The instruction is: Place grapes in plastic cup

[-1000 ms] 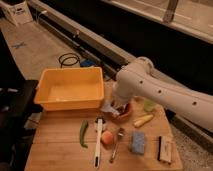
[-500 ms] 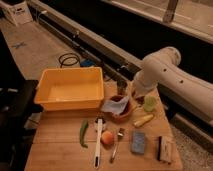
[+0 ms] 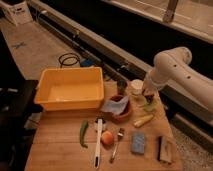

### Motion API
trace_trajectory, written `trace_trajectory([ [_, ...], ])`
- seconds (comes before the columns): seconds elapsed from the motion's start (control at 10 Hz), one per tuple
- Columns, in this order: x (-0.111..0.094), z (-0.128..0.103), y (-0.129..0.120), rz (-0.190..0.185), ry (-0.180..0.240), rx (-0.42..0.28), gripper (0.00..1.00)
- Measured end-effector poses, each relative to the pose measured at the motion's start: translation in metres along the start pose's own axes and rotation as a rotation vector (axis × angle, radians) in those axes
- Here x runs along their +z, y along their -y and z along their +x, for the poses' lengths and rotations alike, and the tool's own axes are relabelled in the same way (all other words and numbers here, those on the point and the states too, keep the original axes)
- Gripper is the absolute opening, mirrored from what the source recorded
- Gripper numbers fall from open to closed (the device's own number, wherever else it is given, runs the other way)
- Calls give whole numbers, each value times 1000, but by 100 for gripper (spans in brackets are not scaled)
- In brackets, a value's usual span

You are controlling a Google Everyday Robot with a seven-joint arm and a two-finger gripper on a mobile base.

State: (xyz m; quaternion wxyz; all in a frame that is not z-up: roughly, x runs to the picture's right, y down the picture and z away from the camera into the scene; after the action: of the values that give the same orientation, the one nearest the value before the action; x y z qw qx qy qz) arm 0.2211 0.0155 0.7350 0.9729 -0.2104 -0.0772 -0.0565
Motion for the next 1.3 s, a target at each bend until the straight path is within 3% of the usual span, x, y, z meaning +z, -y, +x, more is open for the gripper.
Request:
trace_trajectory([
  [0.7,0,2,1,7,-9,11,0],
  [1.0,8,34,12,13,-16,71,0],
  [1.3,27,50,21,5,39,140,0],
])
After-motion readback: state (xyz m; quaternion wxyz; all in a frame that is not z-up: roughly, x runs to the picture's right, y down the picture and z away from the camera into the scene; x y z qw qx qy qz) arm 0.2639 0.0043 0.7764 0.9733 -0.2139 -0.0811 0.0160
